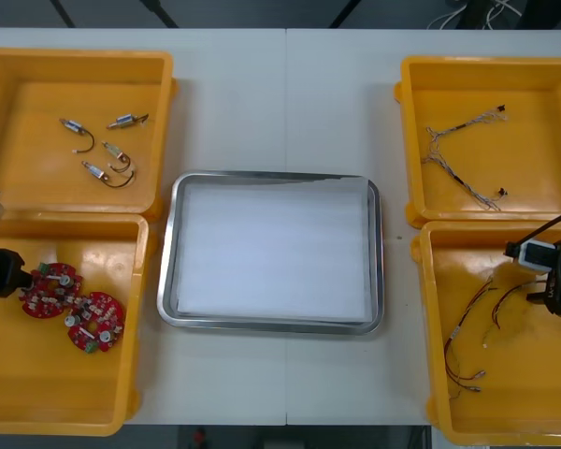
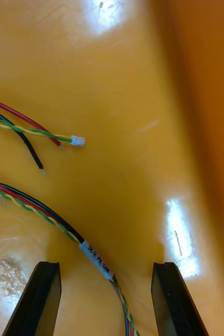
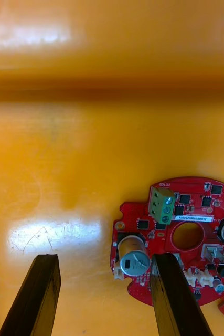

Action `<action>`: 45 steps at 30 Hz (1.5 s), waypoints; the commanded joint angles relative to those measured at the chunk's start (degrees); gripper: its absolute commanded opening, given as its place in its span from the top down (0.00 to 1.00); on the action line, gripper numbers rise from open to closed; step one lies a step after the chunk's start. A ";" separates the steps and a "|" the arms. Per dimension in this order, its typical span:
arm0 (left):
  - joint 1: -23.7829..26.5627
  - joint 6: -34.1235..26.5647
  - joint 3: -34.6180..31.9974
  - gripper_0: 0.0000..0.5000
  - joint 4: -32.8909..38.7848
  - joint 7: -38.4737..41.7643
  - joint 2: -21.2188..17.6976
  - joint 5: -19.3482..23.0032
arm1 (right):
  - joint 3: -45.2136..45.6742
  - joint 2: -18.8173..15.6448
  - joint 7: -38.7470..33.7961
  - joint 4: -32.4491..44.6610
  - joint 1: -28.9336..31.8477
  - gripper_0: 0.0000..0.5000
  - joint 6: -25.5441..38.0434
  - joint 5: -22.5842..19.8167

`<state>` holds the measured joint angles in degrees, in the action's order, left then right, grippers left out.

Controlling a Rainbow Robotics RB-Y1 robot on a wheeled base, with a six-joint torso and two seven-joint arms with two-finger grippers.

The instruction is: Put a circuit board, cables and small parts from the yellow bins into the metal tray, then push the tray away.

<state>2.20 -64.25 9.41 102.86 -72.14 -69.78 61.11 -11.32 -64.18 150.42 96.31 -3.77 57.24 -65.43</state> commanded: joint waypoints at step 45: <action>2.37 1.93 3.42 0.00 -1.52 4.37 -1.76 -0.56 | -0.19 -2.00 1.99 -0.95 -3.62 1.00 4.99 -0.66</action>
<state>3.20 -61.68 12.46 101.64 -72.13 -69.78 60.82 -13.95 -64.75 150.44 93.51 -7.55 58.88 -65.65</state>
